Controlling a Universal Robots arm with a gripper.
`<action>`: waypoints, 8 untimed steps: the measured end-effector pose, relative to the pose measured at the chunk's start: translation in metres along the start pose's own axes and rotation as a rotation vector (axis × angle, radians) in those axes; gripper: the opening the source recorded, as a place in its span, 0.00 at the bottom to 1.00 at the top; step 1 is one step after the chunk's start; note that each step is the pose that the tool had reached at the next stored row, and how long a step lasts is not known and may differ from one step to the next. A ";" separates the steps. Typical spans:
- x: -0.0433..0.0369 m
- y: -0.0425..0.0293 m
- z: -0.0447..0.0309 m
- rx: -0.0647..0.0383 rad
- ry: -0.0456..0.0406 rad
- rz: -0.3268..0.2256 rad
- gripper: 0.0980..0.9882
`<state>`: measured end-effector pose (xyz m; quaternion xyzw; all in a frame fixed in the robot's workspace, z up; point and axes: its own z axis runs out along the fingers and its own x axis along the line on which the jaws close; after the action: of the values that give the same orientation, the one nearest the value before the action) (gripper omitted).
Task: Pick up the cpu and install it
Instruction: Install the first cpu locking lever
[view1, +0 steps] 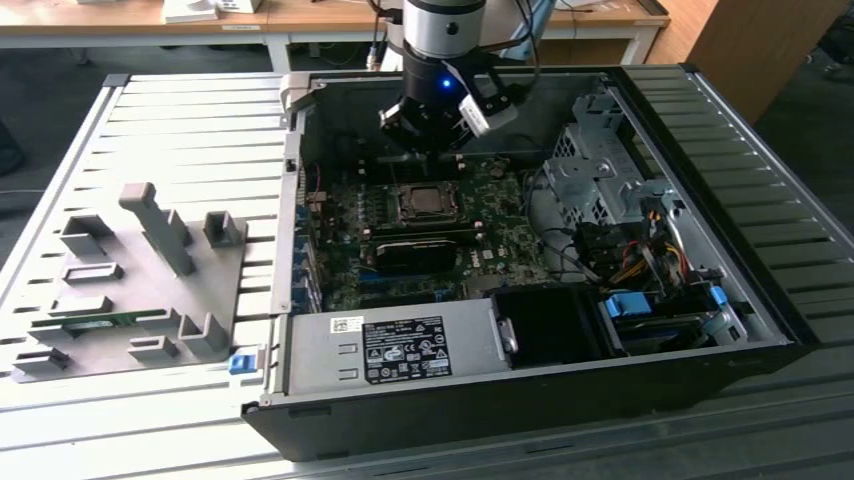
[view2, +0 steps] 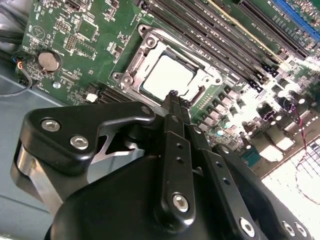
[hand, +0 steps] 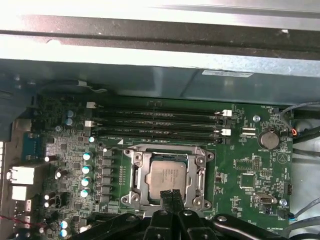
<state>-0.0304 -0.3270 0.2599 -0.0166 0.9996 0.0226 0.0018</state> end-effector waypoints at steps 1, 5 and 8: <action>0.0004 0.0000 0.0000 0.000 0.0000 0.000 0.01; 0.0026 0.0001 0.0000 0.000 0.0000 0.000 0.01; 0.0078 0.0002 0.0000 0.000 0.0001 0.000 0.01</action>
<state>-0.0382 -0.3271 0.2599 -0.0167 0.9996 0.0226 0.0018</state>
